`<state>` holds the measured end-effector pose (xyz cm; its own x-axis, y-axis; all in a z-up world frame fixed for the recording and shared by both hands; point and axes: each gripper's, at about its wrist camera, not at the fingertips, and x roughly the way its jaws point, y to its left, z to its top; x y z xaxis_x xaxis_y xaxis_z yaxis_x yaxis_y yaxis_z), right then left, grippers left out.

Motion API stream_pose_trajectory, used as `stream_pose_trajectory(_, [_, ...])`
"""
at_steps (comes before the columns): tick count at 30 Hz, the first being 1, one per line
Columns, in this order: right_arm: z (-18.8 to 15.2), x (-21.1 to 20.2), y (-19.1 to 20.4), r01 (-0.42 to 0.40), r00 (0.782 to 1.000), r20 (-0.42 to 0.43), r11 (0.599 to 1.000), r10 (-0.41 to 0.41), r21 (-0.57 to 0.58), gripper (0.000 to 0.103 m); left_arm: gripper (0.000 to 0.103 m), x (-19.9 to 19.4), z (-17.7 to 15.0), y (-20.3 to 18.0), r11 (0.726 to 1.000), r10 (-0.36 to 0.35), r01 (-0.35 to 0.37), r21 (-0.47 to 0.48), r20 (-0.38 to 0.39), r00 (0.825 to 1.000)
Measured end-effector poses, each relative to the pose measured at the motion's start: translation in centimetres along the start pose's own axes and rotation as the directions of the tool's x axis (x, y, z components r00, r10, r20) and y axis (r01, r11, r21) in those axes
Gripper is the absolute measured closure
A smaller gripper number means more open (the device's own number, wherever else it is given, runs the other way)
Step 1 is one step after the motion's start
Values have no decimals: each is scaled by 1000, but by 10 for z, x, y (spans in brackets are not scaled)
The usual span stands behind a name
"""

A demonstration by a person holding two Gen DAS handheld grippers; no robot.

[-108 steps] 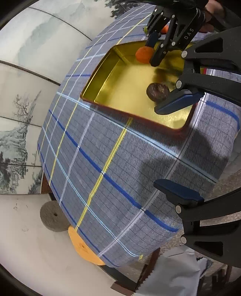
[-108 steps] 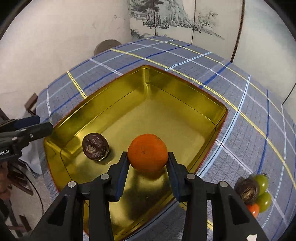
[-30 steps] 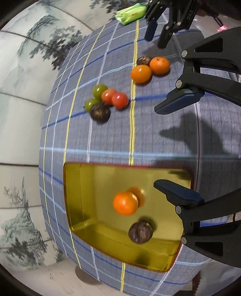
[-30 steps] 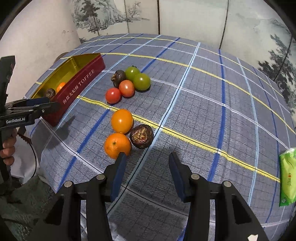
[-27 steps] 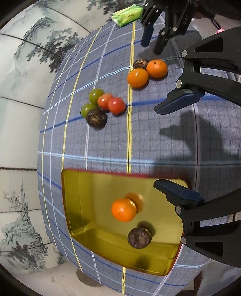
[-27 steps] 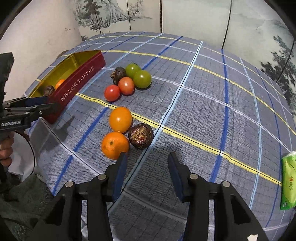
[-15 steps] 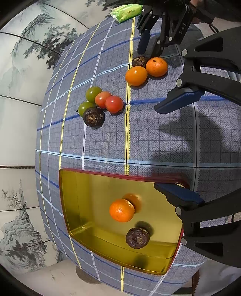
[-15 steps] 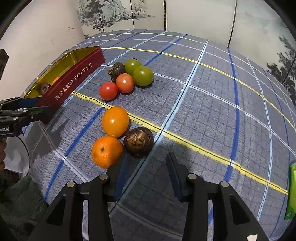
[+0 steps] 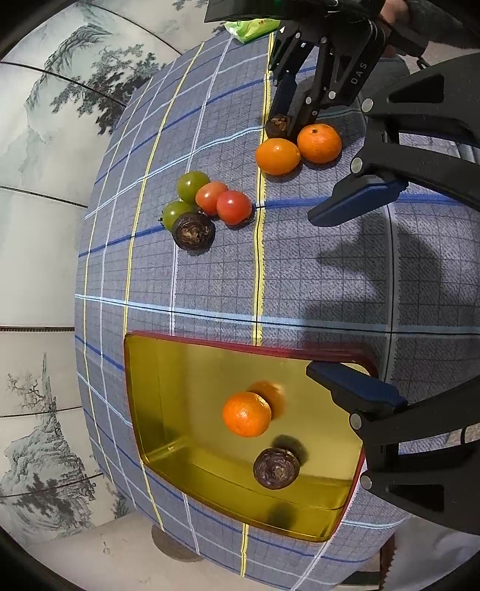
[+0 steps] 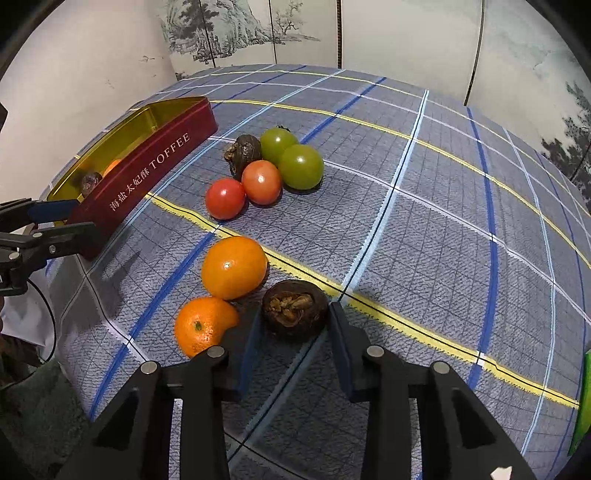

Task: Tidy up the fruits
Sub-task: 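Move the right gripper to another dark brown fruit and grasp it, then grasp a small orange with the left gripper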

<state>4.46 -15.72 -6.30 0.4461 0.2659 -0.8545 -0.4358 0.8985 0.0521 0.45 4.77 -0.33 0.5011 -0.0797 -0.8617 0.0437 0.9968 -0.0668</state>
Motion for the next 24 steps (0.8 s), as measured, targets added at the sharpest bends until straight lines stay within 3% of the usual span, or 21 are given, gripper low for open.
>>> stream_pose_trajectory(8, [-5, -5, -9, 42, 999, -6, 999, -42, 33, 71, 28, -12, 0, -4, 1000, 12, -12, 5, 24, 1000])
stream_pose_trajectory(14, [-16, -16, -39, 92, 996, -1, 990, -92, 105, 71, 28, -20, 6, -19, 999, -11, 10, 36, 45, 999])
stream_pose_trajectory(24, [-35, -29, -77, 139, 990, -6, 971, -140, 196, 71, 28, 10, 5, -74, 992, -76, 80, 97, -44, 996])
